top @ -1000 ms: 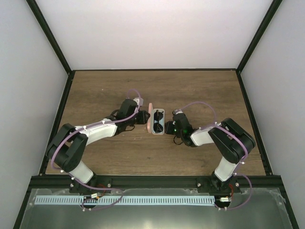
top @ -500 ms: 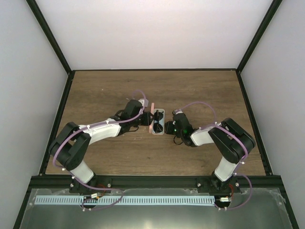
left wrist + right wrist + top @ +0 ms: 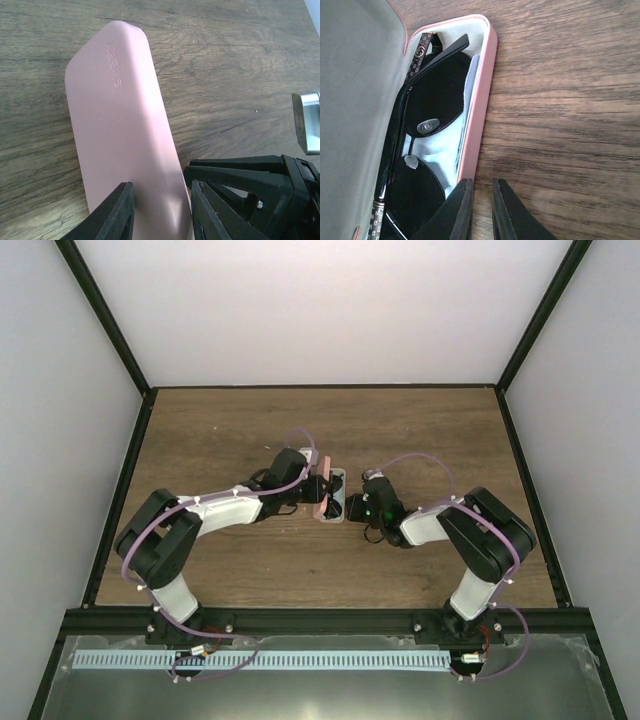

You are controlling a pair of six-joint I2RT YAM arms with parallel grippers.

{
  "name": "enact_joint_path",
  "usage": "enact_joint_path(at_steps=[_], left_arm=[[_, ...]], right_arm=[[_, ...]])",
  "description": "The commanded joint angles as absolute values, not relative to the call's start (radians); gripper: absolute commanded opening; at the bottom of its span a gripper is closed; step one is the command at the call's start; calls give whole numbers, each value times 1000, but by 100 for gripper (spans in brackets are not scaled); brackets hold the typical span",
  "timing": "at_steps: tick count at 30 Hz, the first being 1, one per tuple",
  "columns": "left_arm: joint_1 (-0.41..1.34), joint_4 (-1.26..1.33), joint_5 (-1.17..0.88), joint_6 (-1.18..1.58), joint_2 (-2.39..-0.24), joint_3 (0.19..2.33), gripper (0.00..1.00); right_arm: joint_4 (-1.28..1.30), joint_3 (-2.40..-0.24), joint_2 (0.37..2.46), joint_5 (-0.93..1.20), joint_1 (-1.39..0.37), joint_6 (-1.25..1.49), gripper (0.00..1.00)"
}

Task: Organize the sunglasses
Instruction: Close the sunglasses case at the center of the board.

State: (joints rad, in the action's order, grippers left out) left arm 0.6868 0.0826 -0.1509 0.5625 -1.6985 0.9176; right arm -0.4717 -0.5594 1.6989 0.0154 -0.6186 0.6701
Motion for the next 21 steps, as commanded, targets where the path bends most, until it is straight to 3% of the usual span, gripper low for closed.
enact_joint_path(at_steps=[1, 21], left_arm=[[704, 91, -170, 571, -1723, 939, 35], [717, 101, -195, 578, -1733, 941, 43]], right_arm=[[-503, -559, 1703, 28, -615, 669, 13], [-515, -529, 1684, 19, -616, 667, 13]])
